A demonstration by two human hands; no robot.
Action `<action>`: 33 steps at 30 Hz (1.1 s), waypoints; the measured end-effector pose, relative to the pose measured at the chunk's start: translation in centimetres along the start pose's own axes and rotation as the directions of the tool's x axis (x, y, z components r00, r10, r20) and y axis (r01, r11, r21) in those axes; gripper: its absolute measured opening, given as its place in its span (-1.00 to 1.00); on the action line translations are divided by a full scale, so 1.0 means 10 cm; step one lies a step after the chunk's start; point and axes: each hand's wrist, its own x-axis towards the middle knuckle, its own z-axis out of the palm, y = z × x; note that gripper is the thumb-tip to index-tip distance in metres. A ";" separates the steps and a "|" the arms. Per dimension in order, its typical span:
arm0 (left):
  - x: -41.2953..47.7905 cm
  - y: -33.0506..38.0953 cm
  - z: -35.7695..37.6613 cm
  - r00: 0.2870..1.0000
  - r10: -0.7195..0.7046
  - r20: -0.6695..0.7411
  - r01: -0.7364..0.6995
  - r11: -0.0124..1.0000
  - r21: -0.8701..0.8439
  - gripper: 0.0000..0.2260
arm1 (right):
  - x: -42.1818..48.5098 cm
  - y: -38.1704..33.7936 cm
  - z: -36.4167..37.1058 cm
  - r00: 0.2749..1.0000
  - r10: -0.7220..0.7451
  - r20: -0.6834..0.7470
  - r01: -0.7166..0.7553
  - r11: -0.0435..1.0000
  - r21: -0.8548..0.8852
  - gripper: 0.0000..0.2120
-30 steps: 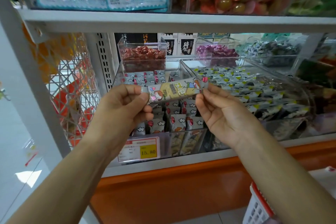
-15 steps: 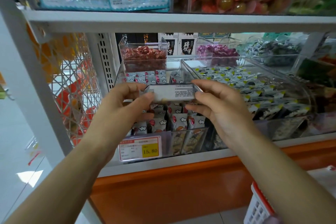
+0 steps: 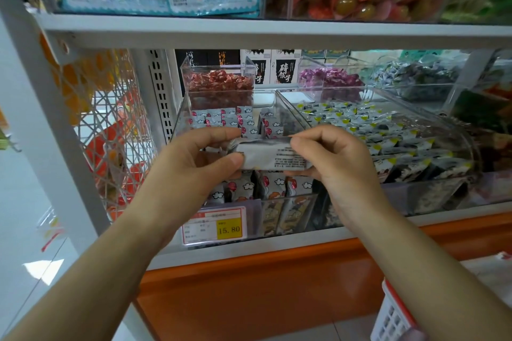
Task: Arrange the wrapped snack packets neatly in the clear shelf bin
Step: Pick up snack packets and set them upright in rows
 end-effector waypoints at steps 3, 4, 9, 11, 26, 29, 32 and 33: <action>0.00 0.00 0.03 1.000 -0.017 0.025 0.017 1.000 0.012 -0.78 | 0.00 0.00 0.00 0.999 -0.019 -0.047 0.016 0.998 -0.065 -0.79; 0.00 0.00 0.04 0.999 -0.027 0.024 0.026 1.000 0.010 -0.81 | 0.00 0.00 0.01 0.998 -0.035 -0.051 0.030 0.996 -0.089 -0.77; 0.01 0.00 0.04 0.999 -0.018 -0.048 0.022 0.995 0.099 -0.86 | -0.02 -0.01 0.04 0.993 -0.113 0.038 0.118 0.976 -0.181 -0.82; 0.02 0.03 0.01 0.999 -0.009 -0.044 0.015 0.991 0.132 -0.85 | -0.02 -0.01 0.03 0.993 -0.110 0.051 0.117 0.978 -0.171 -0.82; 0.03 0.06 -0.11 0.995 -0.032 0.096 0.018 0.990 0.142 -0.70 | -0.01 0.02 0.06 0.999 -0.042 0.028 0.044 0.993 -0.106 -0.83; 0.02 0.04 -0.11 0.997 -0.029 0.074 0.014 0.981 0.193 -0.76 | 0.05 -0.02 -0.02 0.983 0.098 0.154 -0.097 0.995 -0.012 -0.87; 0.04 0.02 -0.13 1.000 0.009 0.028 -0.015 0.973 0.231 -0.84 | 0.11 -0.04 -0.13 0.923 0.198 0.329 -0.220 0.975 0.031 -0.89; 0.04 0.02 -0.13 0.999 0.019 0.026 -0.024 0.968 0.250 -0.83 | 0.12 -0.05 -0.15 0.914 0.204 0.351 -0.227 0.974 0.025 -0.89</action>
